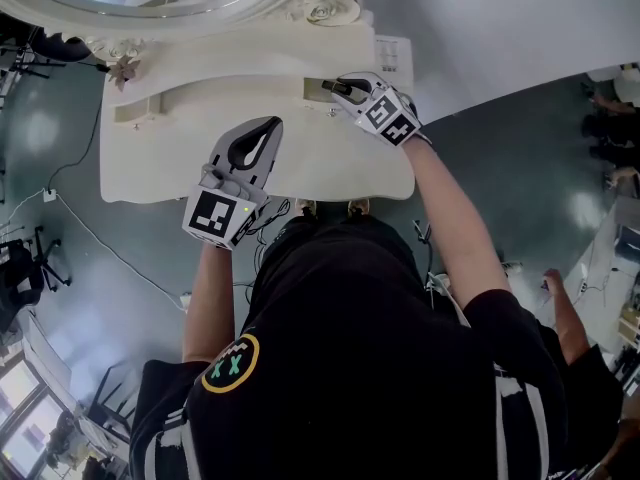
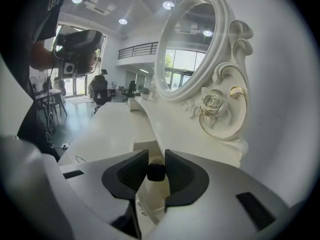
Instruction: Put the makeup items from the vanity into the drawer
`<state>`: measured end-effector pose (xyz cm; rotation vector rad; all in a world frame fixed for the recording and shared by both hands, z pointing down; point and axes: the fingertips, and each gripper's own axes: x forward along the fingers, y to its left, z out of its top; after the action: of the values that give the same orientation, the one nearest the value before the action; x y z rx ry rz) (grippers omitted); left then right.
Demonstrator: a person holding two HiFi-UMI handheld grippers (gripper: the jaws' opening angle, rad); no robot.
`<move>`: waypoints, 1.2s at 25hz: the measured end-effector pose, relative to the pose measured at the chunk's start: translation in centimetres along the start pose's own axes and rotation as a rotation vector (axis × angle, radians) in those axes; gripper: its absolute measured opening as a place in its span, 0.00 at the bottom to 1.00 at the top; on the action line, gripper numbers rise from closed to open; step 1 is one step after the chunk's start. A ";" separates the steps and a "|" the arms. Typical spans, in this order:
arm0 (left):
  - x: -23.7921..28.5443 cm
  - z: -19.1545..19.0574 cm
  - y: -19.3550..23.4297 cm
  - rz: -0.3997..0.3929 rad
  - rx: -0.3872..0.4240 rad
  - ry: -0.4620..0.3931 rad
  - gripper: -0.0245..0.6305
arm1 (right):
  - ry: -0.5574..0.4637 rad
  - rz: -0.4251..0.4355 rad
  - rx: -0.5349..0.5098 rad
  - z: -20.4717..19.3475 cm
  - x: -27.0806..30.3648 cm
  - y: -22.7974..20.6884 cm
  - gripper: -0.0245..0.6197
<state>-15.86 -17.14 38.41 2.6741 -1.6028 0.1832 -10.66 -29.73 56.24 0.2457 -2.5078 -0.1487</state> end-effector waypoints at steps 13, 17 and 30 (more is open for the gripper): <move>0.3 0.2 -0.7 -0.009 0.003 -0.009 0.07 | -0.058 -0.047 -0.018 1.8 -2.1 -0.2 0.27; 0.8 0.5 -1.3 -0.023 0.010 -0.019 0.07 | -0.152 -0.086 -0.032 4.9 -4.9 0.3 0.22; 1.9 1.7 -2.3 -0.069 0.025 -0.039 0.07 | -0.464 -0.200 -0.089 15.5 -17.2 5.7 0.07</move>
<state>-12.78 -17.88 37.05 2.7640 -1.5251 0.1513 -6.82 -19.77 34.88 0.4708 -2.9208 -0.4415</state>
